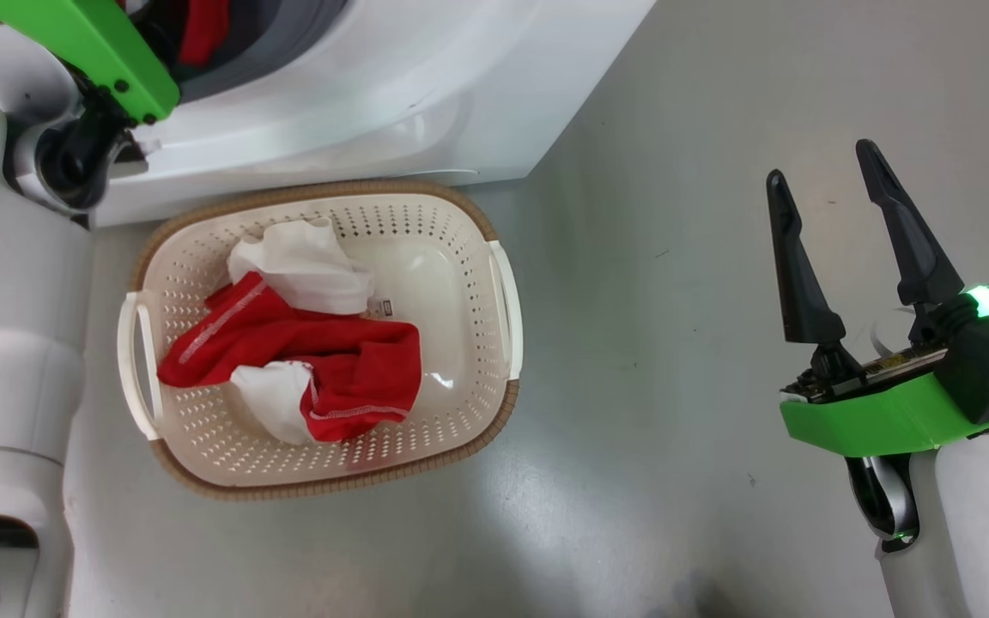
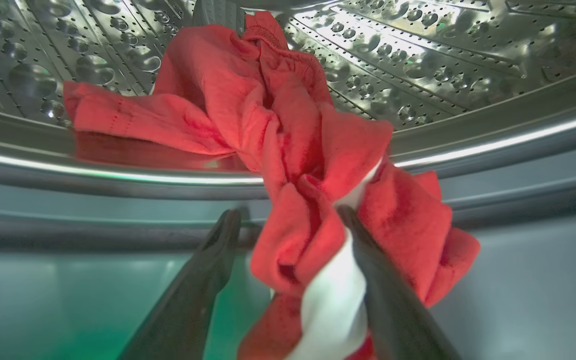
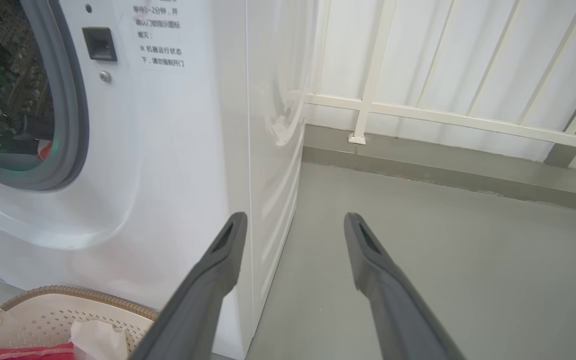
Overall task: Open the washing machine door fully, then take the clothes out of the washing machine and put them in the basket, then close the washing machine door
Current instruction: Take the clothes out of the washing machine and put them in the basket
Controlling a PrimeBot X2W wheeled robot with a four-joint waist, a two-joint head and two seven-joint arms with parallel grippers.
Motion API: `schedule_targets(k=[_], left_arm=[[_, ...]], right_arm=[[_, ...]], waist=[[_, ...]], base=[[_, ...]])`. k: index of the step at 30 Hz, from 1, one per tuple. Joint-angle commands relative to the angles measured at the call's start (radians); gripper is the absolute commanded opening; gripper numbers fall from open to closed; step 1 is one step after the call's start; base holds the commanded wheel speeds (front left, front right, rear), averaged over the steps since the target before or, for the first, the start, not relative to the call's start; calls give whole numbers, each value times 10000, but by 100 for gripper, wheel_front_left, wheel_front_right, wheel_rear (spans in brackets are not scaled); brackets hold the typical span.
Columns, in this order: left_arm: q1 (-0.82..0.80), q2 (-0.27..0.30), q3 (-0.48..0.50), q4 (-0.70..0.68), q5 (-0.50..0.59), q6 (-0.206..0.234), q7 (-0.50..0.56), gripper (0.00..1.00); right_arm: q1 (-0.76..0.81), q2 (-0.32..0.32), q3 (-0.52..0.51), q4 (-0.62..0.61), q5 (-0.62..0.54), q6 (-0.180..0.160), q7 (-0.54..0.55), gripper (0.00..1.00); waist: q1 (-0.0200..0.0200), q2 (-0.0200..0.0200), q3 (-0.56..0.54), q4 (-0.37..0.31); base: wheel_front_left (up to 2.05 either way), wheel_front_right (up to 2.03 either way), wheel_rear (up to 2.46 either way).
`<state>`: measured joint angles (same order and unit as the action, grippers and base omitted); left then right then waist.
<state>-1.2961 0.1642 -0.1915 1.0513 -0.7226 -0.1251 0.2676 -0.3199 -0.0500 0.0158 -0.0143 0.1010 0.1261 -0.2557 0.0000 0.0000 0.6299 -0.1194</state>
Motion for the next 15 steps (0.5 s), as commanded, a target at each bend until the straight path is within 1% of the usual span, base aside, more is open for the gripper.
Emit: schedule_targets(k=[1,2,4,6,9,13,15], left_arm=[[85,472,-19,-252,-51,-55,90,90],[101,497,-92,-255,-83,-55,129,47],[121,553,-224,-228,-112,-55,160,0],[134,564,-280,-149,-185,-55,182,0],[110,589,-343,-115,-201,-55,-104,0],[99,636,-502,-185,-68,-55,-856,0],[109,697,-538,-132,75,27,-1384,0]], right_arm=[[-13,-3,211,-291,40,46,-61,100],[-13,-3,222,-294,49,46,-61,100],[-8,-3,239,-293,65,46,-61,100],[-1,-3,249,-283,82,46,-61,100],[7,-3,271,-259,90,46,-61,100],[15,-3,257,-226,105,46,-61,100],[16,-3,244,-217,115,46,-61,100]], waist=[[0,0,-4,-5],[0,0,-9,-10],[0,0,-26,-12],[0,0,-50,-8],[0,0,-71,9],[0,0,-106,77],[0,0,-142,122]], base=[[0,0,0],[0,0,0],[0,0,0],[0,0,0],[0,0,0],[0,0,0],[0,0,0]])
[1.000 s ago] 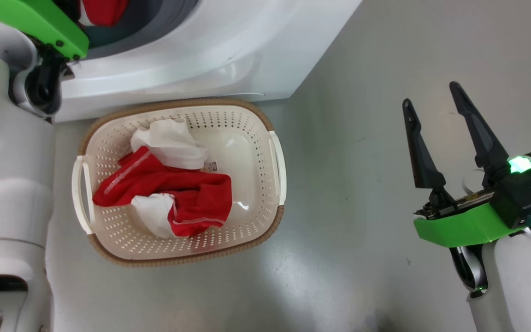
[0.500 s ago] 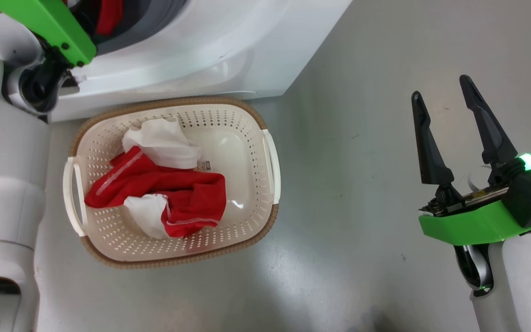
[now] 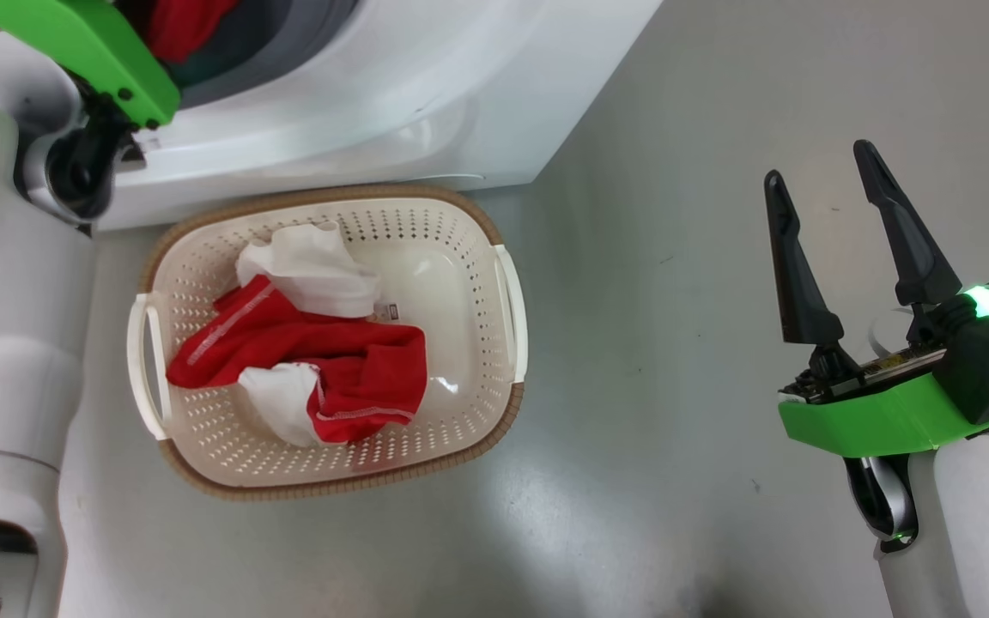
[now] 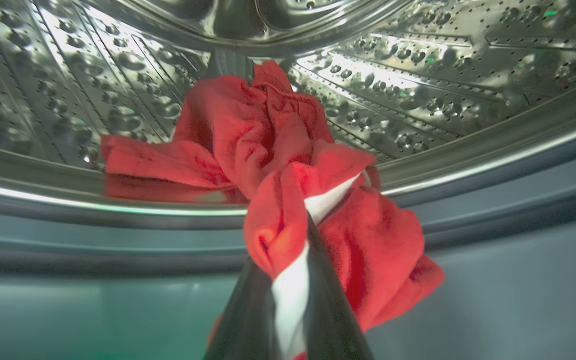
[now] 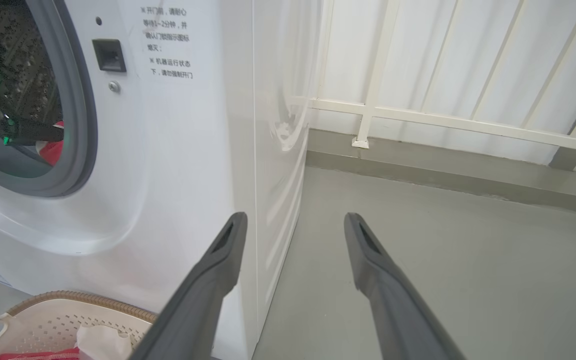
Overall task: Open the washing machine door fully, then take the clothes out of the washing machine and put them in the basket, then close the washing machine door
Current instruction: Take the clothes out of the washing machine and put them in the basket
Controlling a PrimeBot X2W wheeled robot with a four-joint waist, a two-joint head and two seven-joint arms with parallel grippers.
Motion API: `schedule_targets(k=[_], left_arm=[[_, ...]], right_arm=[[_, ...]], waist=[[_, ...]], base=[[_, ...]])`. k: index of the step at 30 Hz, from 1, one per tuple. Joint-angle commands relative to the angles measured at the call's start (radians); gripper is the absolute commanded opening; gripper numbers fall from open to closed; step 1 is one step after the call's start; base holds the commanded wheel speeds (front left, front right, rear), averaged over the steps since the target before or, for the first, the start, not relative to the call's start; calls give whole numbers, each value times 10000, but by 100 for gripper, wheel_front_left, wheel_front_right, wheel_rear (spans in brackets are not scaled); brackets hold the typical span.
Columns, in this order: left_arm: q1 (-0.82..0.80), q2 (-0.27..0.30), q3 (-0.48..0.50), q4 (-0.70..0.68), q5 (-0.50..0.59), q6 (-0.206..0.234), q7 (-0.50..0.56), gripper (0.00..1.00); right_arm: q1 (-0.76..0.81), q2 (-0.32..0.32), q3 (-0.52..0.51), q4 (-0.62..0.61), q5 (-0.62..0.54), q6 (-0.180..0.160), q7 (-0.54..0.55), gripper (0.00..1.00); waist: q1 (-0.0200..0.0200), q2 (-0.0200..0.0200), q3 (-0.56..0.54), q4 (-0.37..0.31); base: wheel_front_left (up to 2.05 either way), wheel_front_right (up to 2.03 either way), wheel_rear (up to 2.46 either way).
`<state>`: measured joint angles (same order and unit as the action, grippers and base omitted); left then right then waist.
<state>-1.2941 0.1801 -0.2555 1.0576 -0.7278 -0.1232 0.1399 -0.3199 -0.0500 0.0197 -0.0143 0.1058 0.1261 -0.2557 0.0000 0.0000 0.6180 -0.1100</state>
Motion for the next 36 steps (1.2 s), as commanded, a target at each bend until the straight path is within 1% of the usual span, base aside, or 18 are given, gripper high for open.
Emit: schedule_targets(k=[1,5,6,12,16,20,25,36], left_arm=[[98,565,65,-164,230,87,-390,0],[199,626,-153,-79,652,291,-1500,0],[199,626,-153,-79,652,291,-1500,0],[524,605,-368,49,1034,424,-3002,0],[814,563,-513,118,1227,453,-3578,0],[1222,525,-673,-20,1517,604,-3899,0],[1999,386,-626,-525,1705,766,-4006,0],[4299,326,167,-2969,2432,1368,-4015,0]], right_arm=[[12,-3,197,-211,74,46,-61,100],[4,-3,189,-169,107,46,-61,100],[4,-3,189,-169,107,46,-61,100],[70,-3,212,-66,146,46,-61,100],[139,-3,219,0,140,46,-61,100],[227,-3,212,52,138,46,-61,100],[381,-3,197,147,130,46,-61,100],[779,-3,298,476,362,46,-61,100]], waist=[[0,0,-47,52],[0,0,-179,158],[0,0,-179,158],[0,0,-522,335],[0,0,-835,438],[0,0,-1209,537],[0,0,-1696,667],[0,0,-2766,856]], base=[[0,0,0],[0,0,0],[0,0,0],[0,0,0],[0,0,0],[0,0,0],[0,0,0],[0,0,0]])
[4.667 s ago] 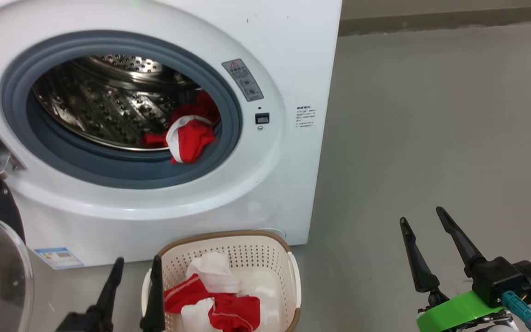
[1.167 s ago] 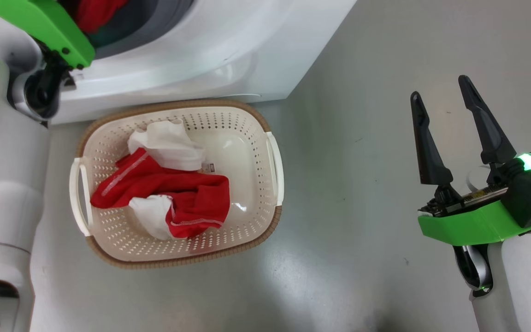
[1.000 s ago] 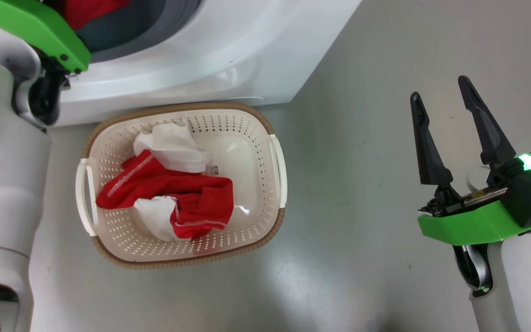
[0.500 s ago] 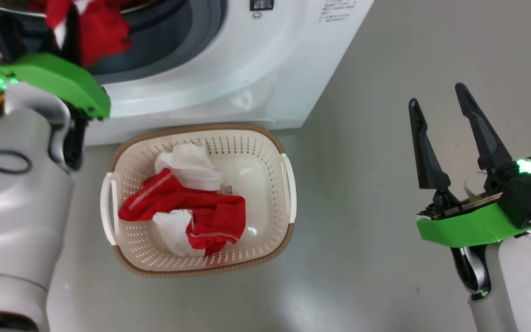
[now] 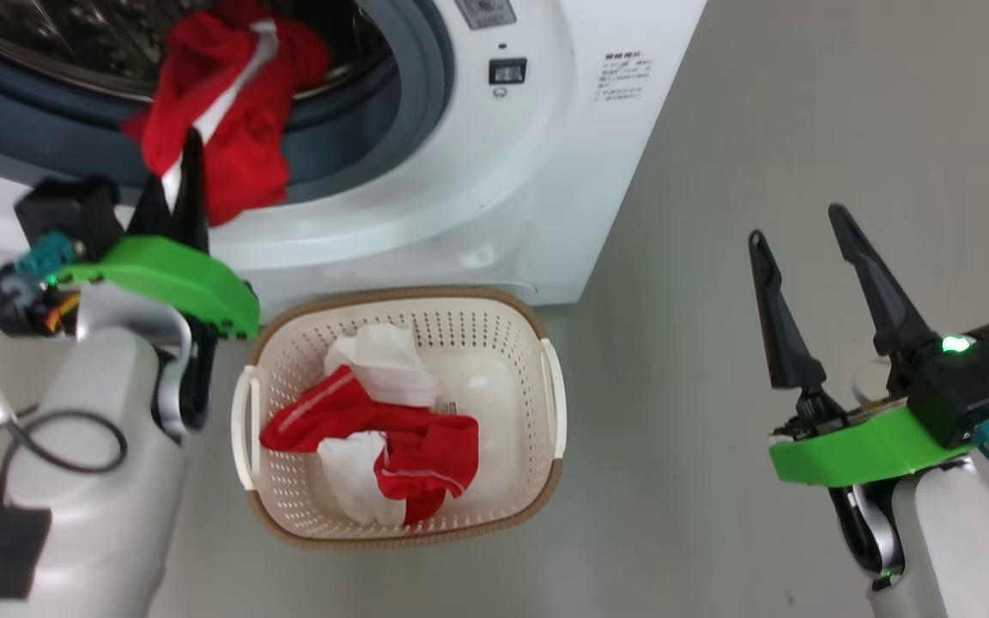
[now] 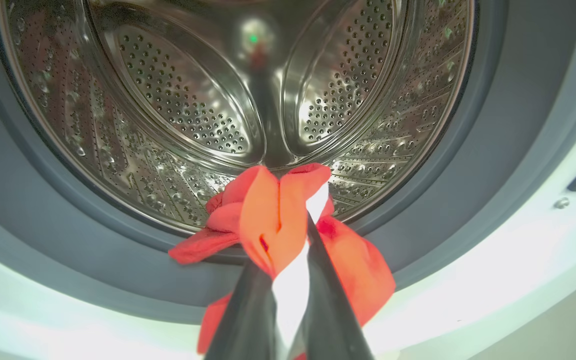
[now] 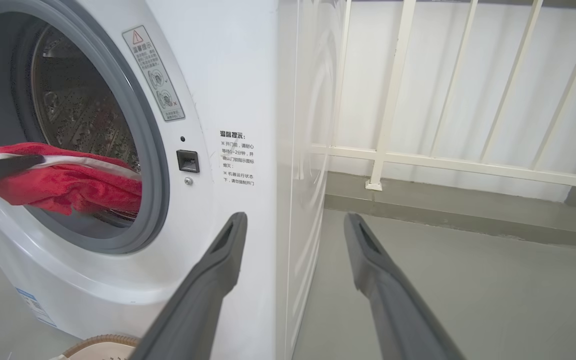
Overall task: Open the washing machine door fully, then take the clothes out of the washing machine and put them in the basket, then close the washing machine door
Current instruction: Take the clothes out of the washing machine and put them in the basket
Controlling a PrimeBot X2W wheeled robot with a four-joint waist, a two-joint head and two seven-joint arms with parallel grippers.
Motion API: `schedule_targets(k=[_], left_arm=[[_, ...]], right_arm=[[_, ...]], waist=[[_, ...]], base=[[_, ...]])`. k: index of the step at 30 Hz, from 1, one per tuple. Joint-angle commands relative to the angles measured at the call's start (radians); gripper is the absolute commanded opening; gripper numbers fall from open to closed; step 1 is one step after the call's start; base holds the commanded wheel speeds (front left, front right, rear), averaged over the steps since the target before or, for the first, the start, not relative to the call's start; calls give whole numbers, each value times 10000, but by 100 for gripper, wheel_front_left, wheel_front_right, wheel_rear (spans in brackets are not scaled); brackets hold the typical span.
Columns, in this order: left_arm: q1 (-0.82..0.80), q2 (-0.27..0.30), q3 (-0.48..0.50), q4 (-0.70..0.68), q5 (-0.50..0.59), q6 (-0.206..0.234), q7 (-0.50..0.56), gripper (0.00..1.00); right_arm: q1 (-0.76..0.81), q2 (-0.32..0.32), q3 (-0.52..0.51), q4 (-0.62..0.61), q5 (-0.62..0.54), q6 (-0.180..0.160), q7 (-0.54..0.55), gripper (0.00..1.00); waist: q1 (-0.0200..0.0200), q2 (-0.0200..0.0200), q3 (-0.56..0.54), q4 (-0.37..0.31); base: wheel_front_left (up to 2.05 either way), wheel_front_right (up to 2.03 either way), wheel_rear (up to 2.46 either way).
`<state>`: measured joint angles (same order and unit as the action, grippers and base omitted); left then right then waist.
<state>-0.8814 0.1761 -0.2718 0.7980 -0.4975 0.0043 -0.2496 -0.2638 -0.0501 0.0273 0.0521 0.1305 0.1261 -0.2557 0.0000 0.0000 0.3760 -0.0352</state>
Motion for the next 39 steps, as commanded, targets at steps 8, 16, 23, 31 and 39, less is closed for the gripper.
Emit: schedule_targets(k=[8,16,23,31,39], left_arm=[[1915,212,702,-1657,710,274,-121,0],[3305,120,1015,-3309,1312,392,-121,0],[4586,-109,1130,-4356,1621,480,-122,0],[5527,-153,977,-5358,1798,613,-104,0],[6116,-165,812,-6264,1812,833,188,0]], right_arm=[[497,-1,315,-31,214,46,-61,100],[790,-1,301,86,260,46,-61,100],[1015,-1,328,142,325,46,-61,100],[1265,-1,241,161,305,46,-61,100],[1381,-1,313,103,314,46,-61,100]], waist=[[0,0,-1110,158],[0,0,-1691,196],[0,0,-2139,159],[0,0,-2493,184],[0,0,-2503,208]], base=[[0,0,0],[0,0,0],[0,0,0],[0,0,0],[0,0,0]])
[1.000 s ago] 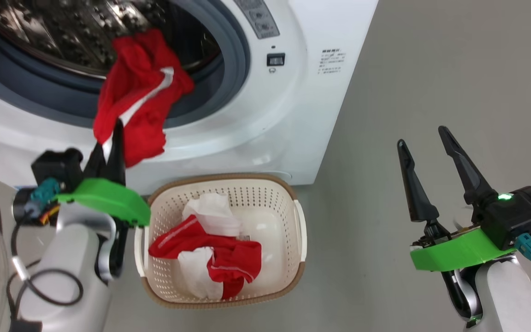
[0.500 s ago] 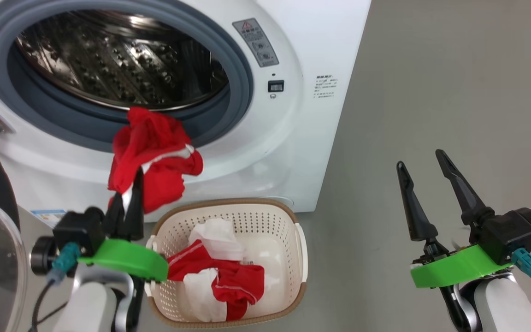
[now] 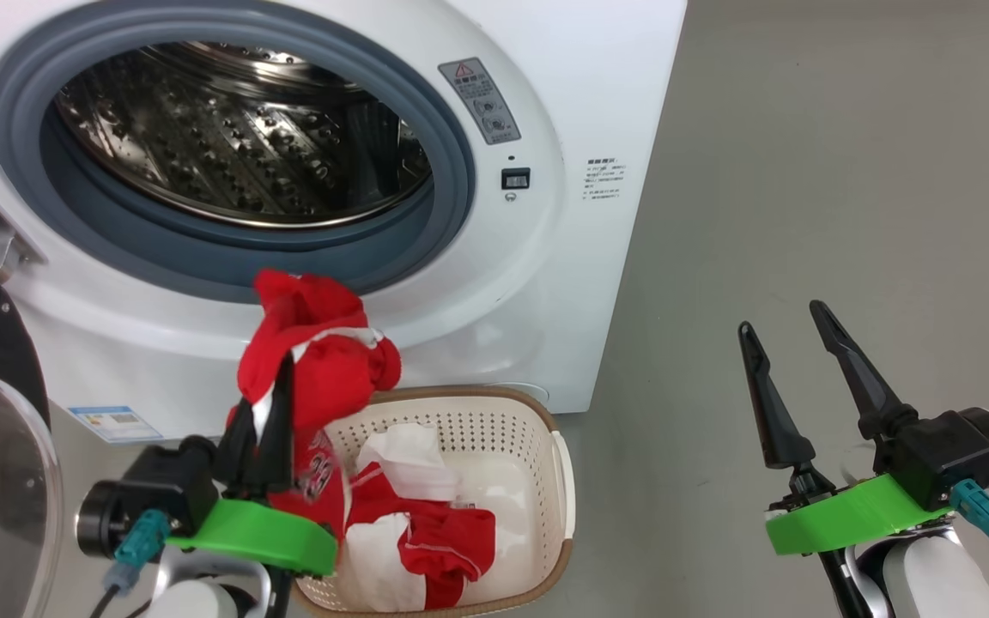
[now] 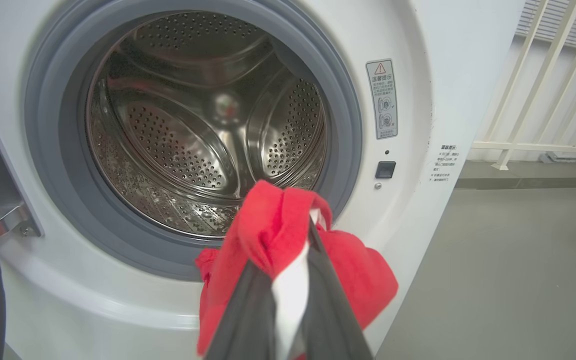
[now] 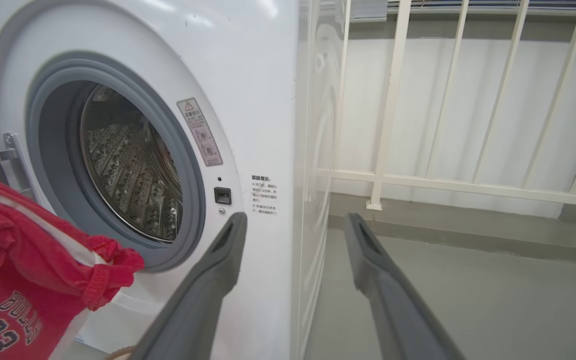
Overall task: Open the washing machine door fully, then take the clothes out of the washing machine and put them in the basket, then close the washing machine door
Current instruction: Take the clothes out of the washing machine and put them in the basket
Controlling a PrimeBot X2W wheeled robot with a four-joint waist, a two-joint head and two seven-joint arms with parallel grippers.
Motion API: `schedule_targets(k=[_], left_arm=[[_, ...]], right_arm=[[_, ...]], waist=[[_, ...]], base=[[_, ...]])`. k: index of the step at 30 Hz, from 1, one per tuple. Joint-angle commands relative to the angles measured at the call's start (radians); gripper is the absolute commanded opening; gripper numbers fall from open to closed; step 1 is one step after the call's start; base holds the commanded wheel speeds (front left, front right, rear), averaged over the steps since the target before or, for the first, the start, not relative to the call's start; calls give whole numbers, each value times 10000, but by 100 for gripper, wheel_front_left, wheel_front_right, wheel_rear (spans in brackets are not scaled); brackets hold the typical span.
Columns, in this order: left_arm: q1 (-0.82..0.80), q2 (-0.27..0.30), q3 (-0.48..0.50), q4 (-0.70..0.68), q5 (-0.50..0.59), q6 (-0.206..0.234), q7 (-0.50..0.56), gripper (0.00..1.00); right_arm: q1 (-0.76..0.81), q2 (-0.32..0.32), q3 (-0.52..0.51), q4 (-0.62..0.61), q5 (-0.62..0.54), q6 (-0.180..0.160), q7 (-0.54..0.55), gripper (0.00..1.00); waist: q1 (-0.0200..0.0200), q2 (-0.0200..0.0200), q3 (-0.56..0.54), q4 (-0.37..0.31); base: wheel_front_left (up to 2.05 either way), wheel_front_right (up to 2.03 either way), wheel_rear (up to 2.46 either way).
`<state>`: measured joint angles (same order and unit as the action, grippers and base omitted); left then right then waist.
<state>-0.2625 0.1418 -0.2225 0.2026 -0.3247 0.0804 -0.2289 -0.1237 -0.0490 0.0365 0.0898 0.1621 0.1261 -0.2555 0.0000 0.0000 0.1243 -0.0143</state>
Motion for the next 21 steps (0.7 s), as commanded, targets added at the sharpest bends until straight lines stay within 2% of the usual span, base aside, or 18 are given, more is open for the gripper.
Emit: schedule_targets(k=[1,10,16,21], left_arm=[[-19,187,310,-357,76,89,23,0],[-23,110,258,-29,-119,88,88,0],[-324,-154,281,989,-606,-163,136,0],[-947,-363,244,2375,-992,-519,88,0]], right_arm=[[-21,-12,218,-287,-5,46,-63,100],[-203,-12,243,-332,-1,46,-63,100],[-328,-12,312,-337,22,46,-63,100],[-460,-12,291,-363,30,46,-63,100]], waist=[[0,0,37,-7],[0,0,437,-148],[0,0,741,-263],[0,0,1180,-333]], base=[[0,0,0],[0,0,0],[0,0,0],[0,0,0]])
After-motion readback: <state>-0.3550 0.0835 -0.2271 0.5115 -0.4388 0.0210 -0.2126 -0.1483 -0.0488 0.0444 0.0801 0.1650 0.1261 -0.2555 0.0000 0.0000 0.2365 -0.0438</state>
